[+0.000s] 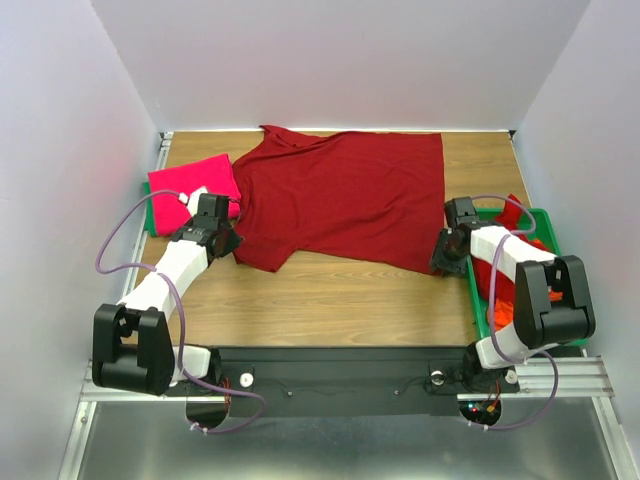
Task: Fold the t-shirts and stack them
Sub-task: Flatten the tshirt out
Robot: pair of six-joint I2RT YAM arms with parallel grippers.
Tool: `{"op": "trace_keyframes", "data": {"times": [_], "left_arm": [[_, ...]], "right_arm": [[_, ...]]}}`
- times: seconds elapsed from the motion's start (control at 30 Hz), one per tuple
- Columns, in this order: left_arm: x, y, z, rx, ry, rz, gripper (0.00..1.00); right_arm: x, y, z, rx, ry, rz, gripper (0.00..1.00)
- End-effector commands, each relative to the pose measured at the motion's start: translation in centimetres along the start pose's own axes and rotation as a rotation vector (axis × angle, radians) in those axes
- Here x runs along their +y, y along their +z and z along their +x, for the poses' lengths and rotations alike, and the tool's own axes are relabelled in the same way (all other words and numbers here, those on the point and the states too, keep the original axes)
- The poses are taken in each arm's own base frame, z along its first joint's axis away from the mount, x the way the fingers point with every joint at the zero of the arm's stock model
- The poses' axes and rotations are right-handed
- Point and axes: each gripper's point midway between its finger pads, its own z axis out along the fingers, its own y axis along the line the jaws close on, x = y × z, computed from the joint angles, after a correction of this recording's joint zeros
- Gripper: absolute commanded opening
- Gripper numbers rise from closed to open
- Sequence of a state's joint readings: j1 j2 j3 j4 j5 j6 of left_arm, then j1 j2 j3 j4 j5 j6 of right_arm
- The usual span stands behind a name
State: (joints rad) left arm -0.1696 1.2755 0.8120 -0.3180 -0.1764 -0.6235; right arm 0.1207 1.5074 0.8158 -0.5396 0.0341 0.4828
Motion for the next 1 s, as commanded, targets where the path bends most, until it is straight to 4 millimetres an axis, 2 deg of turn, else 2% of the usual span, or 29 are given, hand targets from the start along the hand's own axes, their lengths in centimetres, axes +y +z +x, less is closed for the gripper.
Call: {"op": "trace_keyframes", "data": {"times": [0.0,0.2,0.3,0.33,0.4,0.5,0.57,0.7,0.73,0.83,0.97], "left_arm": [[-1.0,-0.5,-2.0,-0.051,0.027,0.032,0.0],[-0.7,-0.5,-1.7,-0.047,0.054,0.029,0.0],[-0.6,-0.3,-1.6,-0.046,0.079,0.031,0.0],[-0.6,-0.2,-1.4,-0.041,0.088,0.035,0.0],[-0.6,-0.2,-1.3,-0.034,0.115,0.04,0.0],[-1.0,-0.6,-1.1,-0.02,0.118,0.065,0.0],[-1.5,-1.1,-0.7,-0.005,0.11,0.1,0.0],[-1.8,-2.0,0.2,0.018,0.074,0.145,0.0],[-1.9,-2.5,0.2,0.009,0.06,0.162,0.0],[-1.5,-3.1,1.6,0.026,0.023,0.177,0.0],[-2.0,-4.7,3.1,0.048,-0.028,0.212,0.0]], "right_arm": [[2.4,1.9,-1.7,-0.049,-0.02,-0.069,0.41],[3.2,2.0,-2.3,-0.055,-0.037,-0.078,0.32],[4.1,1.6,-2.4,-0.05,-0.04,-0.114,0.2],[4.3,1.4,-2.7,-0.057,-0.041,-0.118,0.09],[4.3,0.8,-3.0,-0.061,-0.035,-0.114,0.0],[4.5,-1.1,-3.9,-0.074,-0.038,-0.109,0.0],[4.6,-3.0,-4.4,-0.088,-0.049,-0.113,0.0],[3.1,-5.5,-4.9,-0.126,-0.067,-0.044,0.0],[2.8,-5.8,-4.7,-0.121,-0.071,-0.033,0.0],[1.2,-6.8,-3.4,-0.094,-0.09,0.022,0.0],[-0.1,-8.6,-2.4,-0.093,-0.097,0.048,0.0]]}}
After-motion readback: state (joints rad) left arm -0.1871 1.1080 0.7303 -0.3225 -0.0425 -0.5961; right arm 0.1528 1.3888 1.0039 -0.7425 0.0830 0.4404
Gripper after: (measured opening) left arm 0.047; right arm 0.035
